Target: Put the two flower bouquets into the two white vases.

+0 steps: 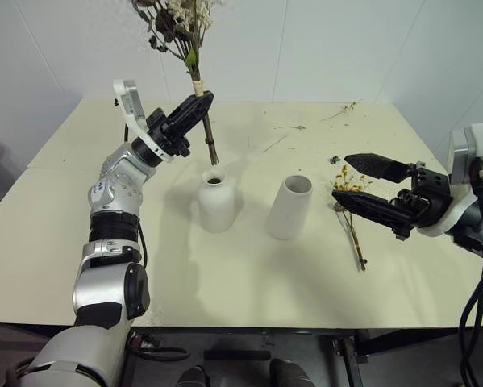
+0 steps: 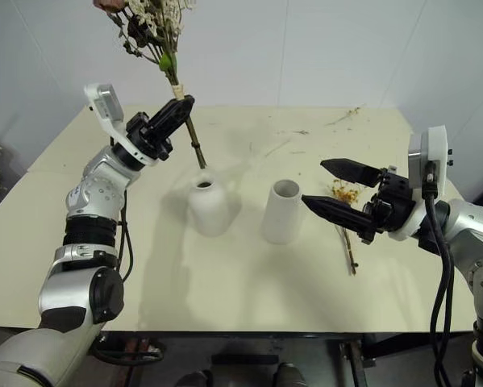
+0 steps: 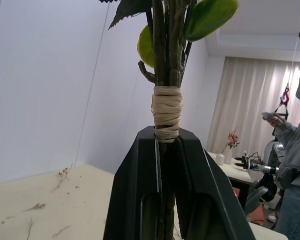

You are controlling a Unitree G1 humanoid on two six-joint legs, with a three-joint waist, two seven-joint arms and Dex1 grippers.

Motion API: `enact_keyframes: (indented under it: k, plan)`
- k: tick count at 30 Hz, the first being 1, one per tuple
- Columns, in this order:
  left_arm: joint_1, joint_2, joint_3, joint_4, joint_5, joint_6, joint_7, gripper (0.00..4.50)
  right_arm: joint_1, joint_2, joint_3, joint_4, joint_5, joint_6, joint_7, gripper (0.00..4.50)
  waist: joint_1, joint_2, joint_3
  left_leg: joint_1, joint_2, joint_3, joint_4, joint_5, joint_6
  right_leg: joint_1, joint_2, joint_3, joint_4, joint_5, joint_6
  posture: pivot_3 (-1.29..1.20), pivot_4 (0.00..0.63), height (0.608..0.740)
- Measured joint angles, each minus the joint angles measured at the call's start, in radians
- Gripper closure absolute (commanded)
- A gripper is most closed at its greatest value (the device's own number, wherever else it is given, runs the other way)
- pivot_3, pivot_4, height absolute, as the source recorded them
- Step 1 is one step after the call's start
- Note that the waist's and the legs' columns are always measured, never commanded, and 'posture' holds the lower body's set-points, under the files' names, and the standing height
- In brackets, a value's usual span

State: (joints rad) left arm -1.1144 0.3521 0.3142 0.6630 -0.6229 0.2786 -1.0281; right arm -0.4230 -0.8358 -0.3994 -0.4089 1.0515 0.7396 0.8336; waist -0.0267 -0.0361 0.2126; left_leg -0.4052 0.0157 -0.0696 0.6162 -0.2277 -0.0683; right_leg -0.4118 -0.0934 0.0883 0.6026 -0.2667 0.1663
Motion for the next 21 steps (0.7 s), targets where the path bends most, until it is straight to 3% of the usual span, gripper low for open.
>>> enact_keyframes:
  k: [21]
  plan:
    - [0.124, 0.003, -0.097, -0.074, 0.079, -0.008, -0.001, 4.42, 0.003, 0.001, 0.000, 0.000, -0.010, -0.020, -0.010, 0.00, 0.001, 0.000, 0.000, 0.000, 0.000, 0.000, 0.000, 0.000, 0.000, 0.000, 0.000, 0.000, 0.000, 0.000, 0.000, 0.00, 0.150, 0.740]
